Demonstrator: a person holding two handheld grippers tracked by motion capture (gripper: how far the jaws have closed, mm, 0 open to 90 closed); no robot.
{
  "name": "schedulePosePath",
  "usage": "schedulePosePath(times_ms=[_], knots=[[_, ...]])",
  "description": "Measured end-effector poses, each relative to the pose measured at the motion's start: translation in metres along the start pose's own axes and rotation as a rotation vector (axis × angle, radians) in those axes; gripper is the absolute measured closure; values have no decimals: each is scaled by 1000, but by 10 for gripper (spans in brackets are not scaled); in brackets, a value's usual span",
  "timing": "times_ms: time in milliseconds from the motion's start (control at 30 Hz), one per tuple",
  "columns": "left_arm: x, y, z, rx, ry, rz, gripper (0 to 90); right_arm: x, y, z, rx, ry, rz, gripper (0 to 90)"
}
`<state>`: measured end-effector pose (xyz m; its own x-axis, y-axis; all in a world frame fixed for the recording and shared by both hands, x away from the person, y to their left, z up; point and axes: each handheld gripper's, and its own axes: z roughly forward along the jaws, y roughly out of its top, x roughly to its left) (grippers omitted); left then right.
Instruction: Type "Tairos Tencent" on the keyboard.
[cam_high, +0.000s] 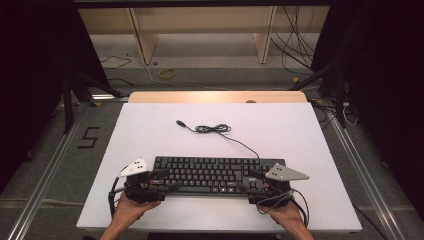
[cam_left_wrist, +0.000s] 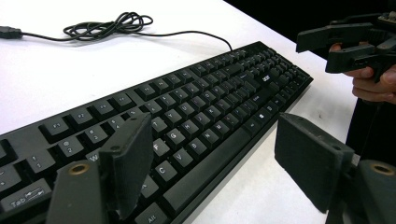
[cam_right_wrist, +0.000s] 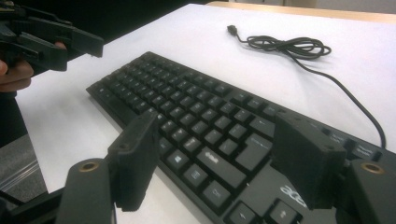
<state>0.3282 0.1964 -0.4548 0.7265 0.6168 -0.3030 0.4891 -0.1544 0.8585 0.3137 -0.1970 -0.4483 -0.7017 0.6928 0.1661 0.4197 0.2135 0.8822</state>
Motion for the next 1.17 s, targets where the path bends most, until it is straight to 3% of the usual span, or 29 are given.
schedulePosePath(times_ms=[500,1167], knots=[[-3,-4,1,5,1,0,276,-8,-14,-21,-14,-46,15,330],[-2,-4,3,11,4,-1,275,-9,-14,-22,-25,-51,17,330]])
